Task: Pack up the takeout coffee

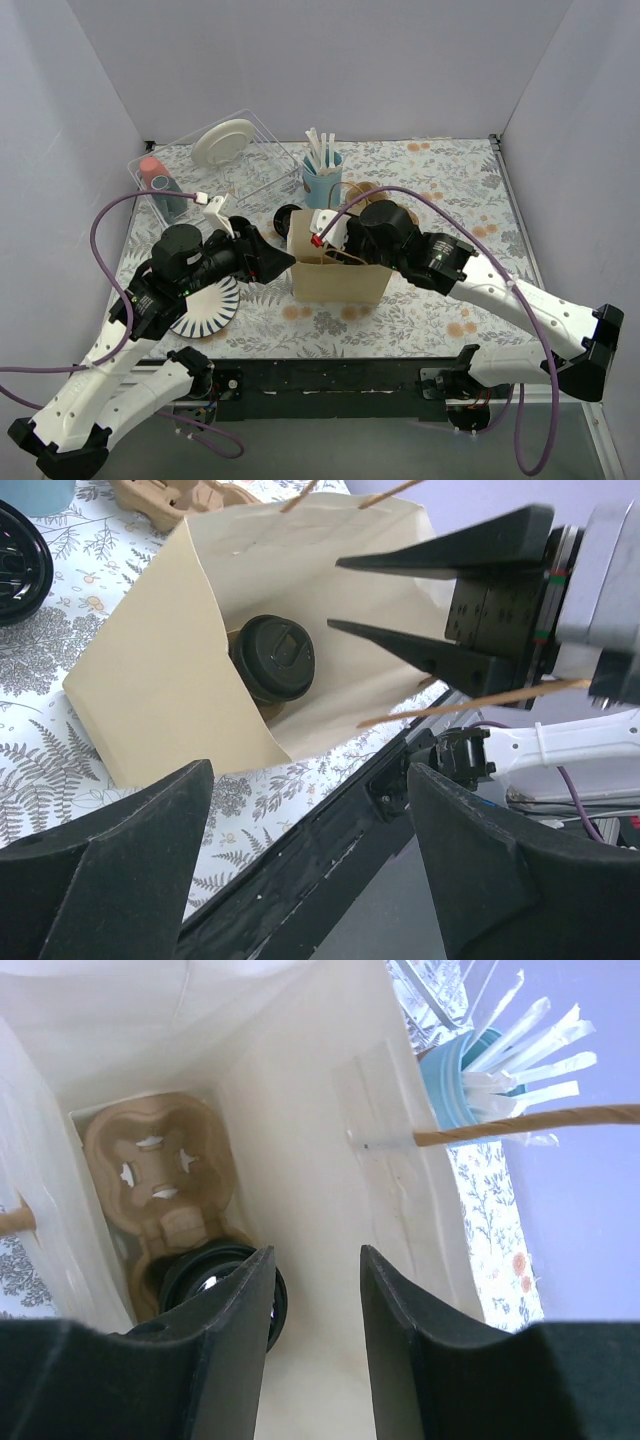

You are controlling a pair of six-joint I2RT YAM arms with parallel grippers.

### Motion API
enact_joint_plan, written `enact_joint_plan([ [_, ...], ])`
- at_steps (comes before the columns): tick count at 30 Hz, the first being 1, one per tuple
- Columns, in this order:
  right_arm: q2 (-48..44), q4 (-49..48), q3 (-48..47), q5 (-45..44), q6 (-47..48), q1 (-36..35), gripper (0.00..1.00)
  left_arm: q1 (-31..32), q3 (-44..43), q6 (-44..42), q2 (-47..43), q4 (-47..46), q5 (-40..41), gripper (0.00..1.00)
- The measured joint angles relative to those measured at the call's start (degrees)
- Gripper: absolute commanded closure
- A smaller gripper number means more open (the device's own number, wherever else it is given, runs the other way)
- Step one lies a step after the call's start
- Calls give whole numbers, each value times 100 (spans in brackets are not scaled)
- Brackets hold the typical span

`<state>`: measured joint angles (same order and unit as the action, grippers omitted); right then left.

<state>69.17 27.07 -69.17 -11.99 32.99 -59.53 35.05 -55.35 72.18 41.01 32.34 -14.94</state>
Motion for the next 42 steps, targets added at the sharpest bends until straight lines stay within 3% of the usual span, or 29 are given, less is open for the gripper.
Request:
enact_joint_plan([
  [29,835,328,-1150,678,-374,863,59,0,-317,-234,404,-61,240,21],
  [42,435,188,-1764,1128,-1182,890,57,0,-1051,-525,890,-66,933,22],
])
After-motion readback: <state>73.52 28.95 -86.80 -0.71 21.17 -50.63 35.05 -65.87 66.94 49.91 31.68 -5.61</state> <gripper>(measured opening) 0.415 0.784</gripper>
